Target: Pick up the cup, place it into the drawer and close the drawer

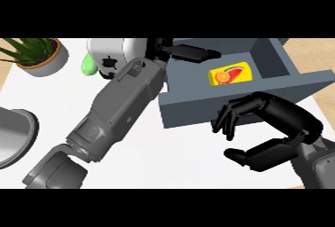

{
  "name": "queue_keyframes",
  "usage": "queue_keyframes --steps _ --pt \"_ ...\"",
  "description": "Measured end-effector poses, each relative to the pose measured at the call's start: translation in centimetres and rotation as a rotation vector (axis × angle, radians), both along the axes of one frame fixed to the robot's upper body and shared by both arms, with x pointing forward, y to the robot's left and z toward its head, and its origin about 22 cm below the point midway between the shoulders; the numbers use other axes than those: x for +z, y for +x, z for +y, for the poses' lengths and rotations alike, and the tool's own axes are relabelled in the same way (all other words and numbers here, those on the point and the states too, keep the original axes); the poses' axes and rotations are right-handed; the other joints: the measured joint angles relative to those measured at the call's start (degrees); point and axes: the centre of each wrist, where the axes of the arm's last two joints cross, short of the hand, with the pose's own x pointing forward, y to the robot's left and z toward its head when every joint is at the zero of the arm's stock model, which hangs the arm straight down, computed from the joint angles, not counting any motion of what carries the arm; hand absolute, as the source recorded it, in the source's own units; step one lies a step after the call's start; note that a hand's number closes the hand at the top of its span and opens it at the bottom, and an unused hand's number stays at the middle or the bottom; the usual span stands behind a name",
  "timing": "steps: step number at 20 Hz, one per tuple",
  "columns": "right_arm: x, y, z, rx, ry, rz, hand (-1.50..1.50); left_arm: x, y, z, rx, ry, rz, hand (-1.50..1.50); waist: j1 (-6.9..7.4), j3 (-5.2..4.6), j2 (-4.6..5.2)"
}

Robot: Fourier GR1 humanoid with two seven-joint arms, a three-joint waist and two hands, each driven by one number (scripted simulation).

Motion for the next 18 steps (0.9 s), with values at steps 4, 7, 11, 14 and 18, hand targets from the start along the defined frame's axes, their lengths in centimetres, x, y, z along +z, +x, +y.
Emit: queue_keyframes --steps 4,7,11,14,18 --pt "-0.2 -0.5 -0.7 -0.066 -0.186 -0.057 -1.50 -0.6 0.0 0.3 0.023 -0.031 0.007 -1.50 2.42 0.04 -0.52" --pt "-1.9 -0.6 -0.1 -0.125 -0.282 -0.077 -1.50 -1.0 -0.1 0.5 0.025 -0.056 0.008 -1.50 4.24 0.05 -0.76" --pt "-6.1 -0.5 0.6 -0.189 -0.388 -0.064 -1.50 -2.1 -0.2 1.4 0.019 -0.101 0.012 -1.50 6.90 0.05 -1.07" --pt "-9.0 0.7 1.2 -0.191 -0.464 -0.036 -1.50 -2.5 -0.1 2.5 0.012 -0.124 0.006 -1.50 8.56 0.06 -1.17" --pt "-12.6 2.5 1.0 -0.196 -0.557 -0.009 1.50 -3.9 -0.6 3.8 0.015 -0.148 0.005 -1.50 10.44 0.08 -1.24"
